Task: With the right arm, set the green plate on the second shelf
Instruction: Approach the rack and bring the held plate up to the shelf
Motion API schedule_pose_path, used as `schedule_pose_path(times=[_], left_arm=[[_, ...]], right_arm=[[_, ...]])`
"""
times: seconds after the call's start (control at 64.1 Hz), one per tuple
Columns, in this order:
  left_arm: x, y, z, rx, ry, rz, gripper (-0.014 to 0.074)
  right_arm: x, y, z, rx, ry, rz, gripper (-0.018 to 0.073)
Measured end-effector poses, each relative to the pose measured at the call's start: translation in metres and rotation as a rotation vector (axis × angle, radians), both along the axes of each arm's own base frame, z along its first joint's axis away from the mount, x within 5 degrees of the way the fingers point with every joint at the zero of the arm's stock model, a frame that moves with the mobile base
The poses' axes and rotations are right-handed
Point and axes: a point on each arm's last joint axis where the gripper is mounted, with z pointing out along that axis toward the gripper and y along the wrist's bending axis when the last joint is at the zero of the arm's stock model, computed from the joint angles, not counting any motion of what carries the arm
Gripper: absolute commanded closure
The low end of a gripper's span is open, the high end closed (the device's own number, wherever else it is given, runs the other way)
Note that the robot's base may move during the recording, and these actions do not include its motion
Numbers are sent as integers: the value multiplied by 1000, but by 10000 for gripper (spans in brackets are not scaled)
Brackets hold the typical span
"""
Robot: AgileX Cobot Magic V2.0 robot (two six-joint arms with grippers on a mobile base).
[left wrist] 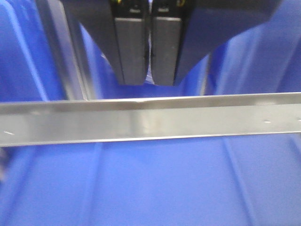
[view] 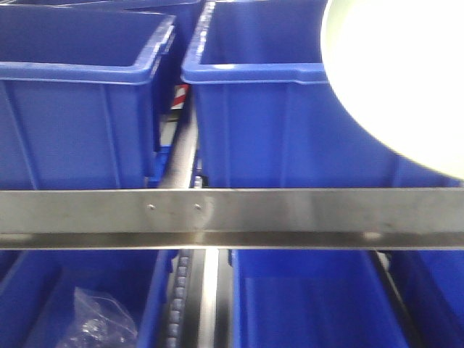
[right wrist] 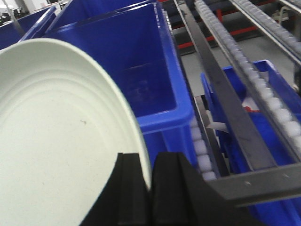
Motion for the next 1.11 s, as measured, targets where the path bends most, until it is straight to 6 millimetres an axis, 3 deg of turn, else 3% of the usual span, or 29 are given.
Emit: schedule_pose_path(times=[1.108], left_arm=[[0,0,0,0,0,0,472]], right_arm=[[0,0,0,0,0,0,504]])
